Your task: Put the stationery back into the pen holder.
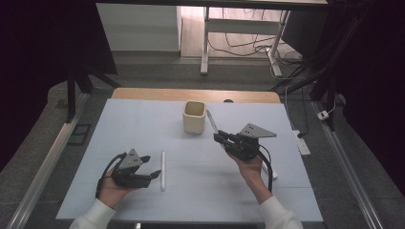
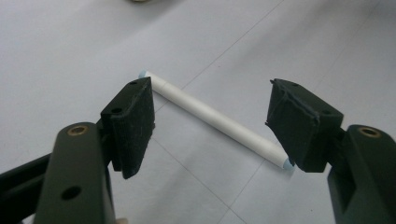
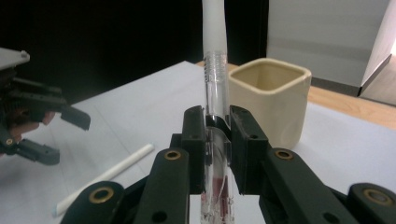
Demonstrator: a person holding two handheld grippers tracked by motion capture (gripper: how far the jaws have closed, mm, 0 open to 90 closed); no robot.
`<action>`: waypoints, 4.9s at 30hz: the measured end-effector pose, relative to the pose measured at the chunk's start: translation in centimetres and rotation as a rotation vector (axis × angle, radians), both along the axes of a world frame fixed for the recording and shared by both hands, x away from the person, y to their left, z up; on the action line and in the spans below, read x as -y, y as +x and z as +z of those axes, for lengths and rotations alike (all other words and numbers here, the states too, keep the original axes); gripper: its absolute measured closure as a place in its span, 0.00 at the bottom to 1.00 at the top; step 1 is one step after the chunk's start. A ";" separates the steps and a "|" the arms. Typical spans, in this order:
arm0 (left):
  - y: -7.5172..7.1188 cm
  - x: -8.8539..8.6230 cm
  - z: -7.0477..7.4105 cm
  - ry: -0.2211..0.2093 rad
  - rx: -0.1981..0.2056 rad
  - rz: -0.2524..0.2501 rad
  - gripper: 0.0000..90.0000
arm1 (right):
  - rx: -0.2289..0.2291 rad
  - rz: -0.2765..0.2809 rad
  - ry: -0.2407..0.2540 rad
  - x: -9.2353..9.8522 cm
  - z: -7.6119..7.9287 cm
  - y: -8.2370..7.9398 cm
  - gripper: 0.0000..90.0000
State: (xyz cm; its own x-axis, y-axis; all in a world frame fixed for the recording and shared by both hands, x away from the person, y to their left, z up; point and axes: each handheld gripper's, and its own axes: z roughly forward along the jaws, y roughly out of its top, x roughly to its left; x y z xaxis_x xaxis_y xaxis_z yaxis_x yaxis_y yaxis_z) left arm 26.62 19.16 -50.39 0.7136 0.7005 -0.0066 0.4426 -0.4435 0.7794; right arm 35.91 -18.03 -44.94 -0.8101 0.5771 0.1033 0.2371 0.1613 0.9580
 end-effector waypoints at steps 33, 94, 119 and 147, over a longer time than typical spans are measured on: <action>0.2 -0.5 -0.1 -0.007 -0.003 0.010 0.36 | 0.002 -0.046 0.055 -2.5 2.3 4.1 0.85; 0.6 -0.8 -0.4 -0.001 -0.014 0.013 0.35 | -0.045 -0.105 0.128 -8.6 0.7 12.8 0.85; 0.6 -0.8 -0.4 0.010 -0.010 0.011 0.35 | -0.026 -0.146 0.081 -8.0 -0.1 12.9 0.45; 0.6 -1.0 -0.6 0.013 -0.017 0.029 0.35 | -0.077 -0.062 0.011 -1.8 -0.2 7.6 0.49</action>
State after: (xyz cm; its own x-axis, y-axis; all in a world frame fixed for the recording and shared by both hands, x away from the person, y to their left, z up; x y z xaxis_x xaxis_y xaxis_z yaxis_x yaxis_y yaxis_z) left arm 27.27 20.14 -50.95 0.6929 0.7210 -0.0097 0.4688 -0.4403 0.7657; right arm 43.48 -16.25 -45.16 -0.7622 0.6243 0.1711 0.3197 0.1333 0.9381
